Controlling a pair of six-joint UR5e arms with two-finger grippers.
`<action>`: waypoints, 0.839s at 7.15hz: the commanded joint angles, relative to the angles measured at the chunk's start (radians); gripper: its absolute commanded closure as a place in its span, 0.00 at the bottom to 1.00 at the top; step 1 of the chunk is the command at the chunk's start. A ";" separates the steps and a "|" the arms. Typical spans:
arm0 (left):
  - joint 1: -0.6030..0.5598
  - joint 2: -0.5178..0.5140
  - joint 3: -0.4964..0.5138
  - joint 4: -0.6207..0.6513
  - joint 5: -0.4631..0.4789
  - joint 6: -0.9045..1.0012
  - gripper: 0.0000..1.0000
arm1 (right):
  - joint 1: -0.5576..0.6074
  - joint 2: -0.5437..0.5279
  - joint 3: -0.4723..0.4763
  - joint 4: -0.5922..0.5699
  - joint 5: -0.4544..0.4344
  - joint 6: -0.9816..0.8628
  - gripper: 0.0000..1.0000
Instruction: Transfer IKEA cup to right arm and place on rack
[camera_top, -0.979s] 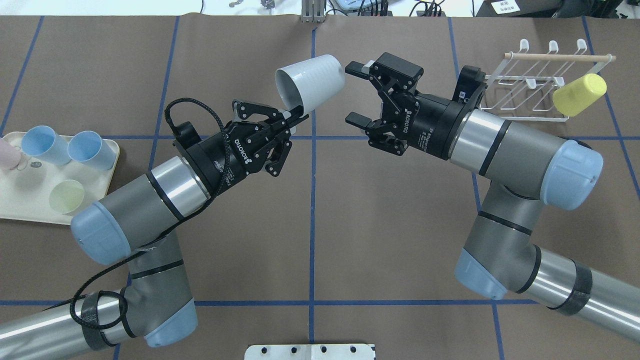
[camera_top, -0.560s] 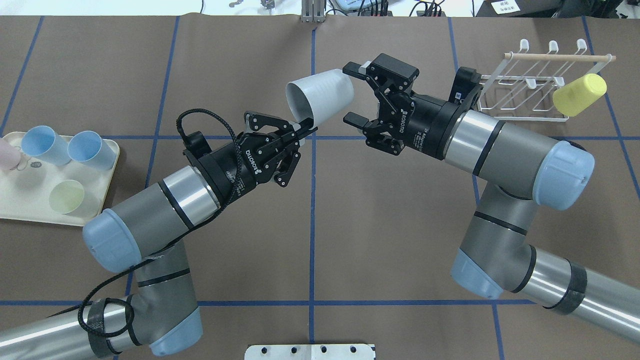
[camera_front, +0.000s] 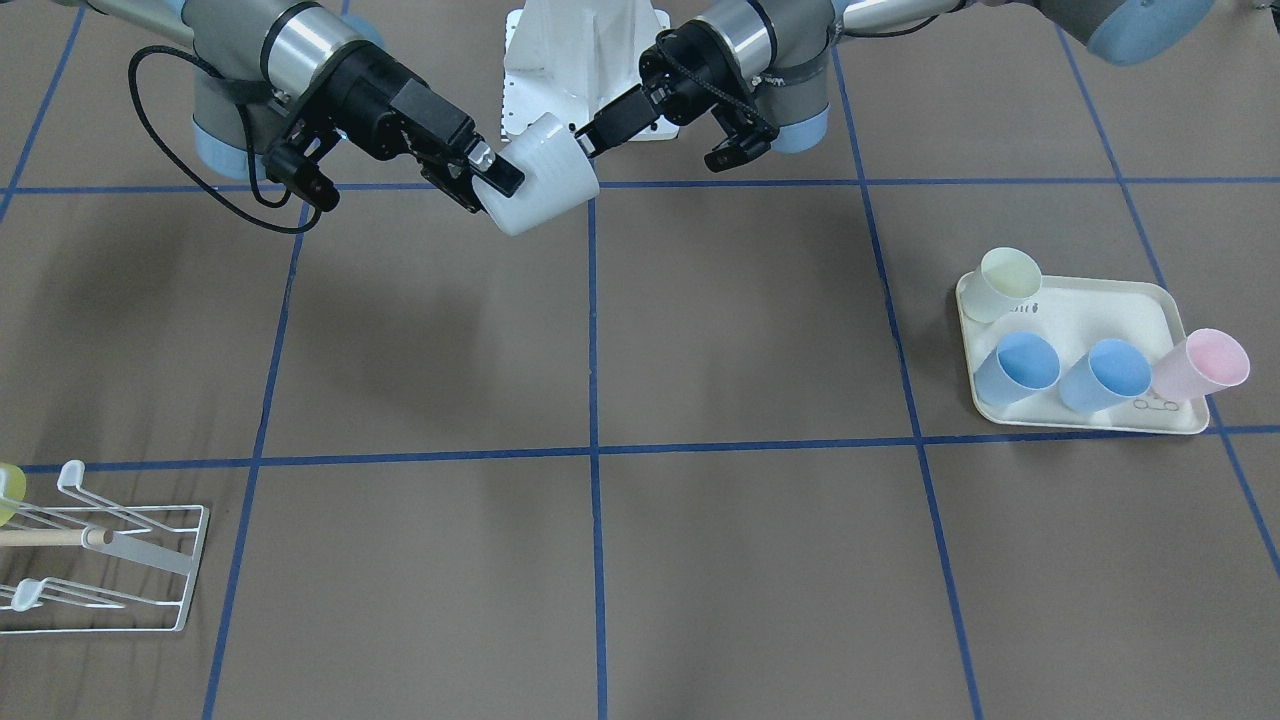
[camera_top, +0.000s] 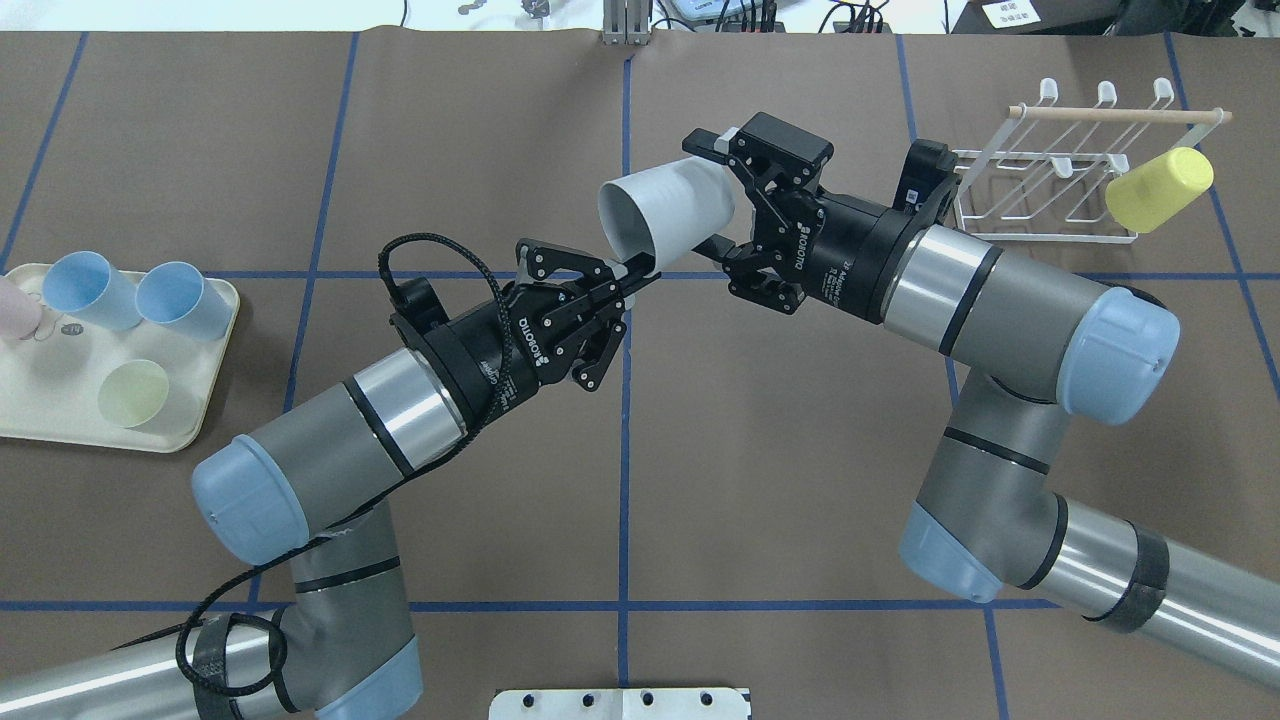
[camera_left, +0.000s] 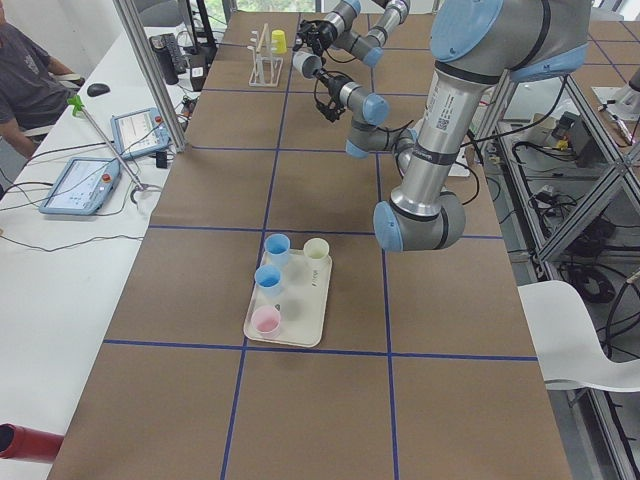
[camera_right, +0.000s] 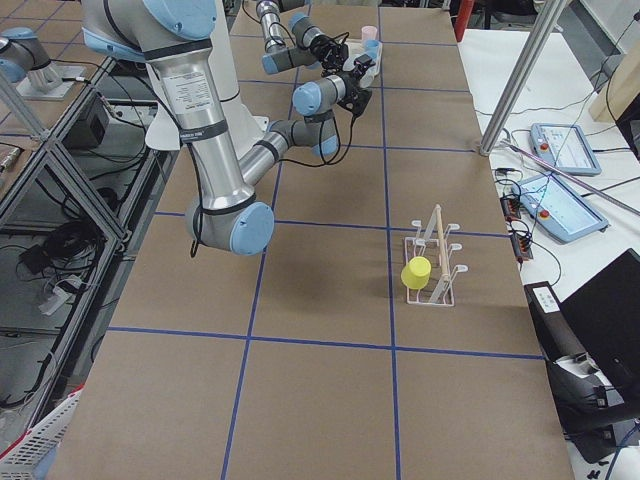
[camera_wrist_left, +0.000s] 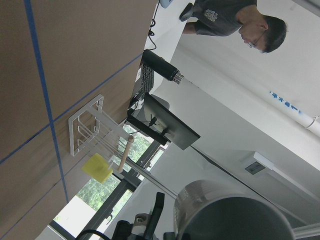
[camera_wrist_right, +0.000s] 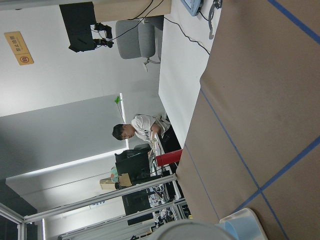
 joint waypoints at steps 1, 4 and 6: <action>0.010 -0.005 0.001 0.001 0.006 0.008 1.00 | -0.015 0.021 -0.006 -0.001 -0.023 0.000 0.51; -0.001 -0.002 -0.014 0.000 0.003 0.055 0.00 | -0.015 0.021 -0.019 0.002 -0.020 -0.024 1.00; -0.003 0.000 -0.016 -0.003 0.003 0.089 0.00 | -0.007 0.020 -0.019 0.002 -0.020 -0.041 1.00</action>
